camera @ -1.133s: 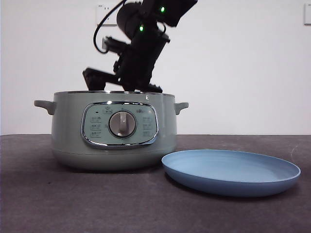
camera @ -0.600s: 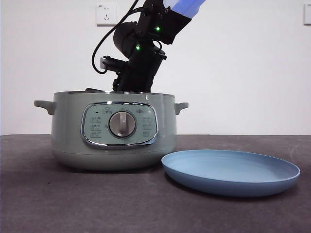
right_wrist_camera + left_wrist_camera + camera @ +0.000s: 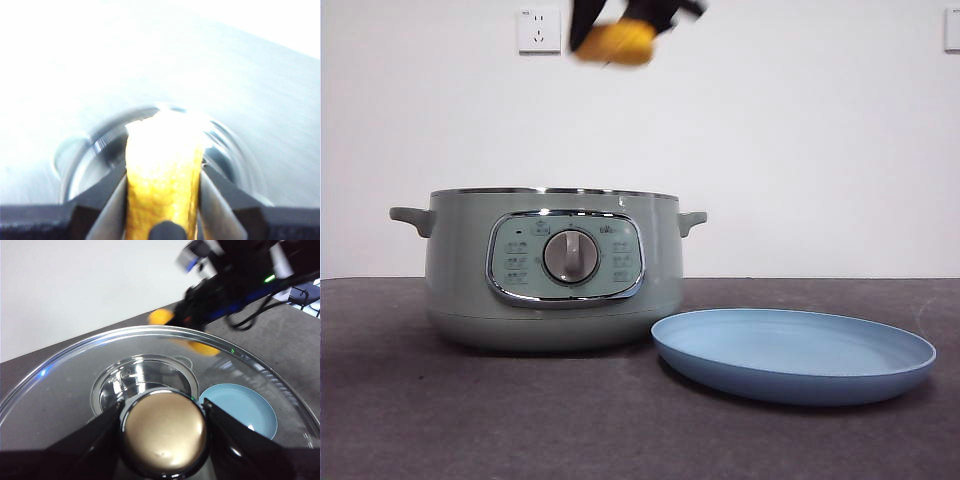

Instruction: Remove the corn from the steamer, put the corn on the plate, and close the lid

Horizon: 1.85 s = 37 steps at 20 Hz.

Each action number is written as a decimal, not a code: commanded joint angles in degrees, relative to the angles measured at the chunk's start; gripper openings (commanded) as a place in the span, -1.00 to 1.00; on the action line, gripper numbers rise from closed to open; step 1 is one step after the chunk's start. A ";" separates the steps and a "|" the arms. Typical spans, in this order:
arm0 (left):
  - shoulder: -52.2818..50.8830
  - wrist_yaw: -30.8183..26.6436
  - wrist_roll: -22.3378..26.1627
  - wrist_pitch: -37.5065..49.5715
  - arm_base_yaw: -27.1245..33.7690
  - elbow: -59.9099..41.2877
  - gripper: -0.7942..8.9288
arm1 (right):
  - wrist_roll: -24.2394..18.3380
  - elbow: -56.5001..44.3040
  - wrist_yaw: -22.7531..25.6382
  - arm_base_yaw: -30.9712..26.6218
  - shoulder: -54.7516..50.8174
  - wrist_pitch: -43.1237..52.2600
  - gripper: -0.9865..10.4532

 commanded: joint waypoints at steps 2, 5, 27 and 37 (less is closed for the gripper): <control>-0.68 0.46 0.07 2.56 0.11 0.79 -0.85 | -0.66 -0.31 0.33 -3.13 -6.71 -5.57 -0.85; -0.68 0.50 0.07 2.54 0.11 0.79 -0.85 | -1.14 -1.51 0.35 -6.80 -10.78 -10.84 -0.85; -0.68 0.57 -0.22 1.92 0.11 0.79 -0.85 | 20.11 -67.84 -5.27 -14.95 -23.74 38.10 -0.85; -0.68 0.46 -0.24 1.60 0.11 0.79 -0.85 | 21.07 -69.11 -2.14 -12.74 -10.08 45.57 -0.85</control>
